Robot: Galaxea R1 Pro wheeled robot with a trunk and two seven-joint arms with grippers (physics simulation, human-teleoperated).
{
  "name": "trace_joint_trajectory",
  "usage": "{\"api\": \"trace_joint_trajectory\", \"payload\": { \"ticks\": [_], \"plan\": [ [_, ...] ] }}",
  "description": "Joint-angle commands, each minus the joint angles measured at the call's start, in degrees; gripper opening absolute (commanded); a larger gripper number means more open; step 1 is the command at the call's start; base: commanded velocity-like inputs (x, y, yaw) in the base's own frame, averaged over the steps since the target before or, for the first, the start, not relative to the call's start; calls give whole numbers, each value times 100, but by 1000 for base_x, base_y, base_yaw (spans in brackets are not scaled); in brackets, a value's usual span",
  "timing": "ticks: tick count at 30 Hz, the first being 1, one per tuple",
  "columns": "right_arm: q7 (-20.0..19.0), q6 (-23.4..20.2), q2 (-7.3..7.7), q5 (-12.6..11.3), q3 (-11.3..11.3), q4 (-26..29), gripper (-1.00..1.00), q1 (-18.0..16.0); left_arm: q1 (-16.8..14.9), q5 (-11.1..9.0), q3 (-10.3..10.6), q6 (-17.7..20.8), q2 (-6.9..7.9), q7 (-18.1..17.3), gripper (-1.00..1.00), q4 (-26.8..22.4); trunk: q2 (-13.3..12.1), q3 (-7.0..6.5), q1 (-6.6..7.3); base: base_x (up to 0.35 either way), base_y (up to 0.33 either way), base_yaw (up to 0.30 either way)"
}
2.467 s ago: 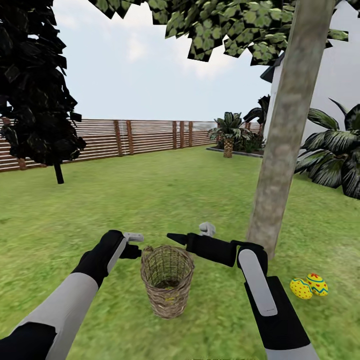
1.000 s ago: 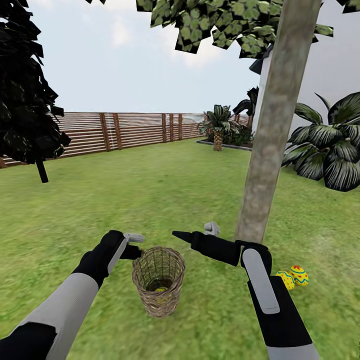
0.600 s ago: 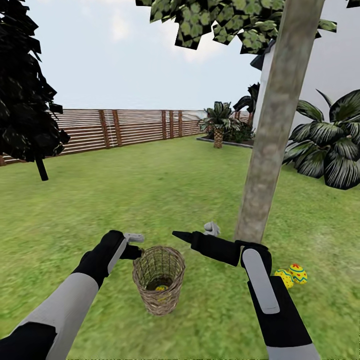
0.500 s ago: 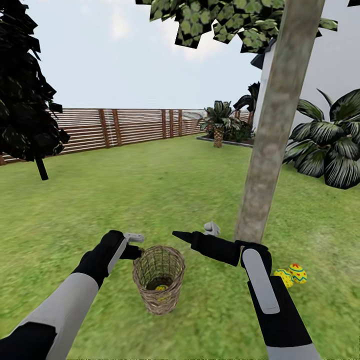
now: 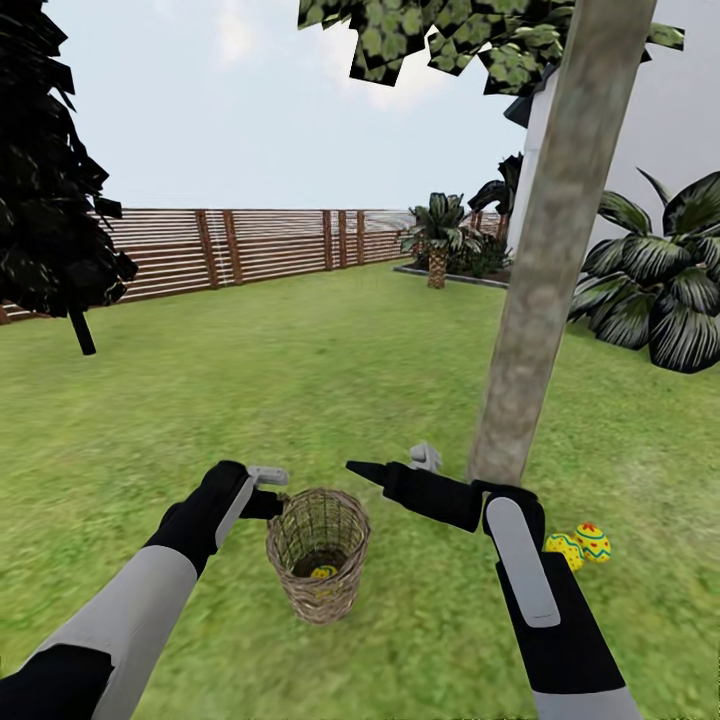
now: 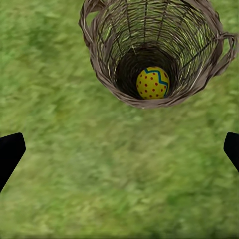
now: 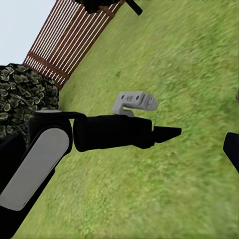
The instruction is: Take the three Easter eggs out of the wicker basket on the lawn in the garden, then place them on the lawn next to a single tree (choose any tree) so that all three eggs are next to the same tree and none are left in the basket.
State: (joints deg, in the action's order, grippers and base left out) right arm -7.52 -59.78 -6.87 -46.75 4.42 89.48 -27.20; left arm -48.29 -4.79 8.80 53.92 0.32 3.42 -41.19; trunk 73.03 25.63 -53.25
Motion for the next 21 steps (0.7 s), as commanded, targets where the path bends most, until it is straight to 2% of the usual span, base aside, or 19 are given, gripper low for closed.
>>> {"api": "trace_joint_trajectory", "payload": {
  "ticks": [1,21],
  "plan": [
    [-57,-22,-4,61,-11,3,100,-4,-4,-49,16,22,4,36,100,-5,-38,-2,23,0,0,0],
    [-59,-22,-7,61,-54,6,100,-4,-2,-49,16,17,4,42,100,-5,-840,-175,462,0,0,0]
  ]
}}
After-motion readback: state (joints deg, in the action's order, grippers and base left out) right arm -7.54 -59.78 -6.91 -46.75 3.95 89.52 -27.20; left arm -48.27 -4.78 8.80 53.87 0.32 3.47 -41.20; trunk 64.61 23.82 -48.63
